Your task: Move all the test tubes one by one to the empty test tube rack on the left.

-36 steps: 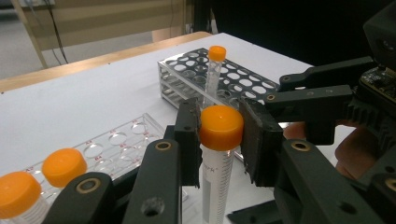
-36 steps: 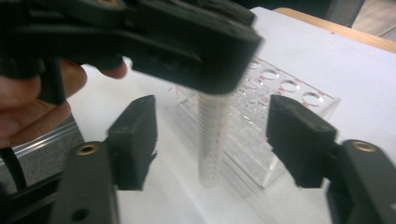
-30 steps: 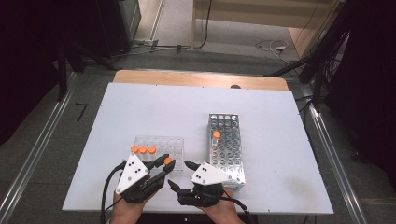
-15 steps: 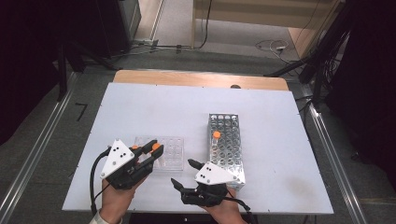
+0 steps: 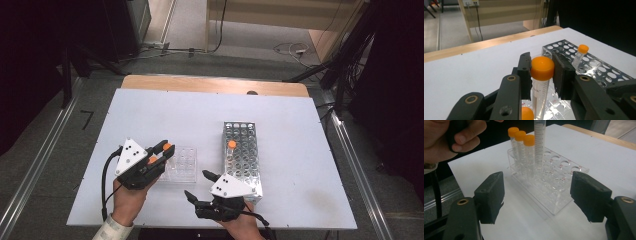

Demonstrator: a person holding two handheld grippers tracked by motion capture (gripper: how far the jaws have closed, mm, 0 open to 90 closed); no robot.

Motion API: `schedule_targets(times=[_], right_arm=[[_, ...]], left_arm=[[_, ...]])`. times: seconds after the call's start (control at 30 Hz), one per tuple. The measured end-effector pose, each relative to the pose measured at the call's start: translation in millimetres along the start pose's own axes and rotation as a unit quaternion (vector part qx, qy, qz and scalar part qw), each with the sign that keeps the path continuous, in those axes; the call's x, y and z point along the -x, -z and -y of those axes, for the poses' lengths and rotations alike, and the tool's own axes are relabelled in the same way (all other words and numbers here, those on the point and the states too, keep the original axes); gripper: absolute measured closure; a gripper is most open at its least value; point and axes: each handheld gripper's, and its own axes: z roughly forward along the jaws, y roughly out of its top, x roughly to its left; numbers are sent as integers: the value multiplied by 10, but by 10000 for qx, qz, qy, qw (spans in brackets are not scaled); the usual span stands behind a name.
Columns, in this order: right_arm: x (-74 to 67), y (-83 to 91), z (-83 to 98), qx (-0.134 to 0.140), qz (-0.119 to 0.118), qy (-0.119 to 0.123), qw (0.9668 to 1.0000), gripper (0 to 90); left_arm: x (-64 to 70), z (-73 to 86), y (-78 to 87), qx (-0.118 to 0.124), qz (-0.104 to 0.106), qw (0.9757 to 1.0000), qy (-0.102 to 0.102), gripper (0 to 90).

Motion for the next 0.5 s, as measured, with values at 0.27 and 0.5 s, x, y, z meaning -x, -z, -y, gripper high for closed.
schedule_targets(times=[0.27,0.5], right_arm=[[6,7,1,4,2,11,10000,265],[3,8,1,0,3,27,10000,268]], left_arm=[[-14,157,-68,-168,-49,9998,27,699],[8,272,-114,-281,-76,9995,-83,698]])
